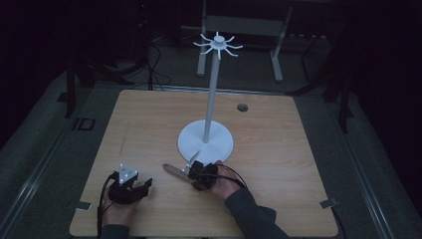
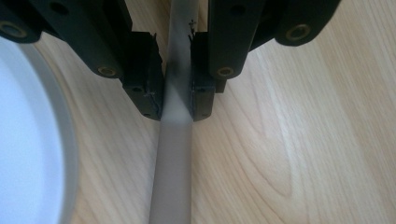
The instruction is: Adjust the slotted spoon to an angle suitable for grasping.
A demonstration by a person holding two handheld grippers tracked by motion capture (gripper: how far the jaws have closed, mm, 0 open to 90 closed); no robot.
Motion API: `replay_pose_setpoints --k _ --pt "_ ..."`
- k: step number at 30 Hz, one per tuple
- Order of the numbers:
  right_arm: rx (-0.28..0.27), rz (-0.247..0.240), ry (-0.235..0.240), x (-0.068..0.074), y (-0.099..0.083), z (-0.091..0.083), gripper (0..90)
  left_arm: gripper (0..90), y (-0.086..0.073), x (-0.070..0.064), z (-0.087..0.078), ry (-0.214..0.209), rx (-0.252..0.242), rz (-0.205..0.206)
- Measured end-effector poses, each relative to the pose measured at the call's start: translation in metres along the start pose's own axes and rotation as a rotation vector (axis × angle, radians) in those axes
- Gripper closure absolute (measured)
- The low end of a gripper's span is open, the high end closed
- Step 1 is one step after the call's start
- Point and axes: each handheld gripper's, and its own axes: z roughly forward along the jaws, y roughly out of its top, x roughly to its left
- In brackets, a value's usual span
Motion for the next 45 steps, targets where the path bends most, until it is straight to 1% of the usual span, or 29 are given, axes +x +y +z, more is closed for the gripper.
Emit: replay_pose_setpoints --k 4,5,6,7,8,10,13,15,17,21,24,27,30,31,33,34,35,36,39,45 --pt "-0.022 0.036 -0.024 -0.012 -0.017 -0.015 75.8 41.6 0.0 0.0 0.0 0.001 0.002 -0.001" --pt "-0.022 0.036 -0.024 -0.012 -0.017 -0.015 75.8 41.6 0.0 0.0 0.0 0.001 0.002 -0.001" --pt "-0.023 0.045 -0.031 -0.016 -0.022 -0.02 75.8 41.6 0.0 0.0 0.0 0.001 0.005 0.003" --pt "-0.019 0.071 -0.059 -0.026 -0.036 -0.028 75.9 41.6 0.0 -0.001 0.001 0.002 0.004 0.004" --pt "-0.017 0.091 -0.068 -0.031 -0.043 -0.032 75.9 41.6 0.0 -0.001 0.001 0.002 0.005 0.004" --pt "-0.011 0.114 -0.083 -0.041 -0.056 -0.038 75.9 41.6 0.0 -0.001 0.002 0.001 0.007 0.002" --pt "0.01 0.141 -0.099 -0.05 -0.071 -0.042 75.8 41.6 0.0 -0.002 0.003 -0.001 0.016 0.008" --pt "0.026 0.14 -0.103 -0.054 -0.077 -0.04 75.7 41.6 0.0 -0.003 0.003 0.0 0.018 0.013" --pt "0.038 0.136 -0.1 -0.055 -0.08 -0.037 75.6 41.6 0.001 -0.004 0.004 -0.001 0.016 0.015" --pt "0.037 0.144 -0.086 -0.057 -0.08 -0.036 74.3 41.5 0.001 -0.003 0.004 -0.002 0.018 0.016" --pt "0.039 0.138 -0.087 -0.059 -0.077 -0.035 69.6 41.5 0.001 -0.003 0.004 -0.003 0.016 0.016" --pt "0.042 0.139 -0.079 -0.062 -0.071 -0.031 67.8 41.5 0.001 -0.003 0.003 -0.002 0.016 0.016" --pt "0.056 0.14 -0.067 -0.065 -0.066 -0.026 67.8 41.5 0.001 -0.004 0.004 -0.003 0.016 0.016" --pt "0.059 0.148 -0.061 -0.066 -0.065 -0.025 67.9 41.5 0.001 -0.004 0.004 -0.005 0.013 0.015" --pt "0.072 0.144 -0.049 -0.067 -0.062 -0.022 69.8 41.5 0.001 -0.004 0.004 -0.006 0.013 0.016" --pt "0.072 0.152 -0.042 -0.068 -0.061 -0.022 70.0 41.5 0.001 -0.004 0.004 -0.007 0.014 0.015" --pt "0.073 0.149 -0.04 -0.069 -0.061 -0.022 70.7 41.5 0.001 -0.004 0.004 -0.007 0.015 0.017" --pt "0.073 0.154 -0.037 -0.069 -0.06 -0.022 72.8 41.4 0.001 -0.004 0.004 -0.007 0.017 0.018" --pt "0.071 0.147 -0.046 -0.069 -0.061 -0.022 73.3 41.5 0.001 -0.005 0.004 -0.006 0.019 0.021" --pt "0.053 0.164 -0.06 -0.068 -0.062 -0.027 73.5 41.4 0.001 -0.005 0.006 -0.005 0.019 0.022"
